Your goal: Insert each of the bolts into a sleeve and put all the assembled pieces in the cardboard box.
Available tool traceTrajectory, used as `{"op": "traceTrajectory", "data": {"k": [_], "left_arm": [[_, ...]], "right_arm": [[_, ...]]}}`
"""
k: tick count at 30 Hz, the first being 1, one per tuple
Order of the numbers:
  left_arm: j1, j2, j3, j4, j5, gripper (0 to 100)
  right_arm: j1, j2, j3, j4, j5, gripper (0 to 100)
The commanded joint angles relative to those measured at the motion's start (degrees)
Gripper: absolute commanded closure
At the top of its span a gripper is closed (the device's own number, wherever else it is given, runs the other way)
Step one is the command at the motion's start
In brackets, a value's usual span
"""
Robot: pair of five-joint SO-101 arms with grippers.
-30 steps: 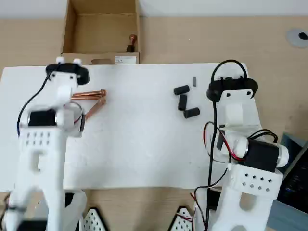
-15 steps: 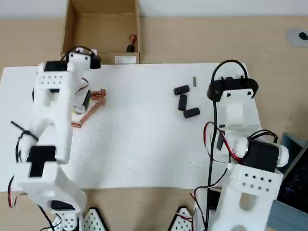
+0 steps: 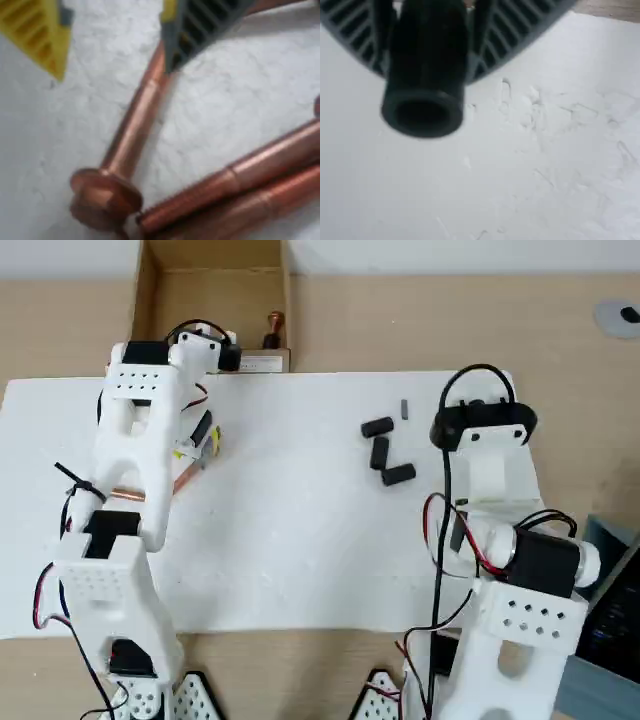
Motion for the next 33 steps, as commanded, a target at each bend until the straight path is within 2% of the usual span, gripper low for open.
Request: {"op": "traceTrajectory", "data": {"k": [1,13,21,24,33], "left_arm": [[0.62,0.66,-2.55,0.18,-1.93,85],[0.62,11.74,-10.11,-1.58,-2.29,85],[0.44,18.33,-15.82,-1.14,-2.29,99],[0.53,18.59,-15.47,-0.79,-2.2,99],[0.44,18.51,-24.26,9.49,-1.85,99]], "right_arm": [[0.48,-0.92,0.04,-1.14,-0.35,98.8],[0.13,-0.92,0.04,-1.14,-0.35,98.8],[0.13,-0.92,0.04,-1.14,-0.26,98.8],[0.13,-1.01,-0.04,-1.14,0.0,98.8],[0.22,-1.27,-2.07,-0.44,0.0,98.8]]}}
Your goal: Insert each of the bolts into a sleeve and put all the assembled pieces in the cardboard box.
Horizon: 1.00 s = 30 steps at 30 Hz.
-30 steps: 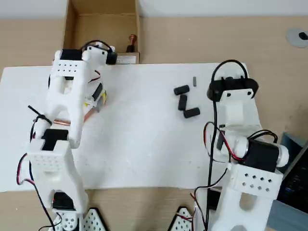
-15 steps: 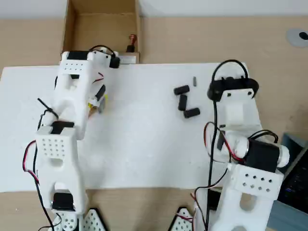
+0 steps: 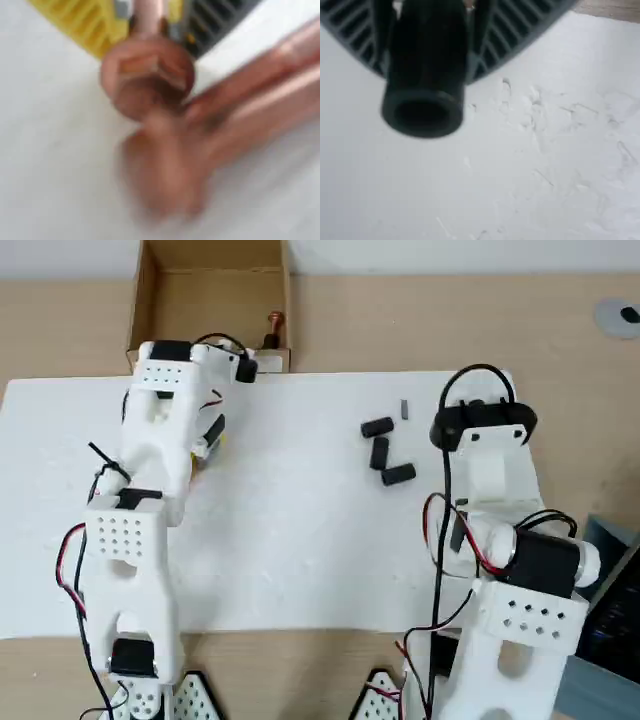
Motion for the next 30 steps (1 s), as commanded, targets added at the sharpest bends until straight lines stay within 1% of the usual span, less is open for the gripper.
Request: {"op": "traceTrajectory", "data": {"k": [1,5,9,13,19,22,26,30], "left_arm": [[-0.35,-0.84,-6.33,3.96,0.26,99],[-2.11,-4.18,-6.86,4.04,5.01,99],[-2.81,-11.65,-5.27,4.04,7.3,99],[-1.93,-22.73,1.49,4.04,11.6,99],[0.44,-43.03,21.27,3.96,12.04,99],[0.44,-52.44,30.95,3.6,12.22,99],[0.18,-63.6,44.31,-1.49,12.31,99],[-0.09,-76.18,59.34,-10.9,12.31,99]], "right_arm": [[0.22,-1.27,-3.38,0.18,0.0,98.8],[0.13,-1.27,-8.57,2.55,0.09,98.8],[0.13,-1.27,-10.59,4.04,0.09,98.8],[0.57,-1.36,-12.18,4.22,-0.18,98.8],[0.4,-8.92,-13.23,4.48,0.0,98.9],[0.48,-13.49,-12.18,3.25,-0.18,98.9],[0.48,-18.86,-6.02,0.18,-0.35,98.9],[0.48,-24.48,2.95,-3.52,-0.7,98.9]]}}
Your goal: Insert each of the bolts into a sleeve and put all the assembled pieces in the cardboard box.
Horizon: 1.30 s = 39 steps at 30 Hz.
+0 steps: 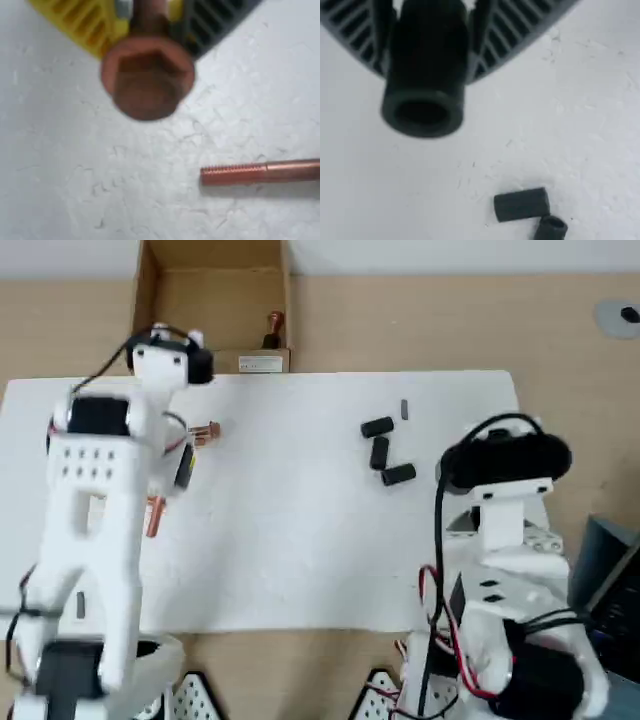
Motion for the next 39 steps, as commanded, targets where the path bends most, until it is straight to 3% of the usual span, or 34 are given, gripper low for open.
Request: {"op": "traceTrajectory", "data": {"k": [1,5,12,17,24,34,39], "left_arm": [[-0.09,-13.76,13.27,-8.62,0.62,99],[-0.09,-28.18,27.25,-18.11,8.18,99],[-0.09,-48.66,43.78,-26.99,22.86,99],[0.35,-62.2,52.31,-32.09,26.64,99],[0.53,-82.07,62.68,-33.76,28.75,99],[7.47,-82.51,60.48,-34.37,40.18,100],[11.25,-82.51,60.48,-42.02,43.08,100]], "right_arm": [[0.57,-5.14,6.81,-4.4,-1.85,98.9],[0.22,-10.59,14.81,-9.58,-5.54,98.9],[0.13,-18.15,26.59,-16.26,-6.07,98.9],[-2.42,-23.43,33.1,-18.37,-6.07,98.9],[-13.58,-33.27,42.33,-22.33,-6.07,98.9],[-28.7,-34.77,47.87,-28.92,-6.07,98.9],[-37.49,-34.86,47.6,-30.68,-10.99,98.9]]}}
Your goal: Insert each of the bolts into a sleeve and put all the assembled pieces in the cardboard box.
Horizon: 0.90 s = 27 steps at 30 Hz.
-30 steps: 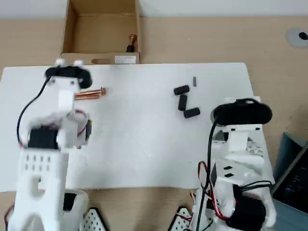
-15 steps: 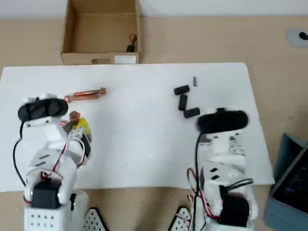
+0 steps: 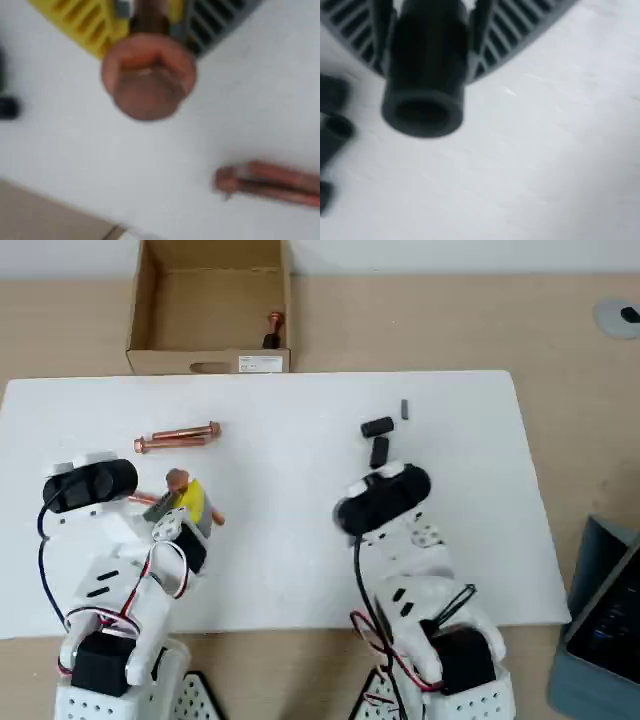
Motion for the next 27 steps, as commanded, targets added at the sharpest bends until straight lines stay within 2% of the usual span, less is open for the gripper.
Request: {"op": "traceTrajectory", "data": {"k": [1,6,13,20,27], "left_arm": [[3.34,-0.75,-3.16,-6.42,2.11,100],[9.05,-0.75,-3.16,-12.66,5.45,100],[16.0,-0.84,-3.25,-13.98,5.45,100],[20.04,-0.84,-3.25,-13.89,5.54,100],[19.52,-0.84,-5.19,-12.75,5.54,100]], "right_arm": [[-6.64,-6.55,-0.48,-1.76,-3.43,98.9],[-14.2,-6.55,-0.31,-1.76,-4.84,98.9],[-20.53,-6.55,-0.31,-1.85,-4.4,98.9],[-21.58,-6.55,-0.22,-5.19,-1.58,98.9],[-21.32,-6.55,2.33,-5.89,-1.58,98.9]]}}
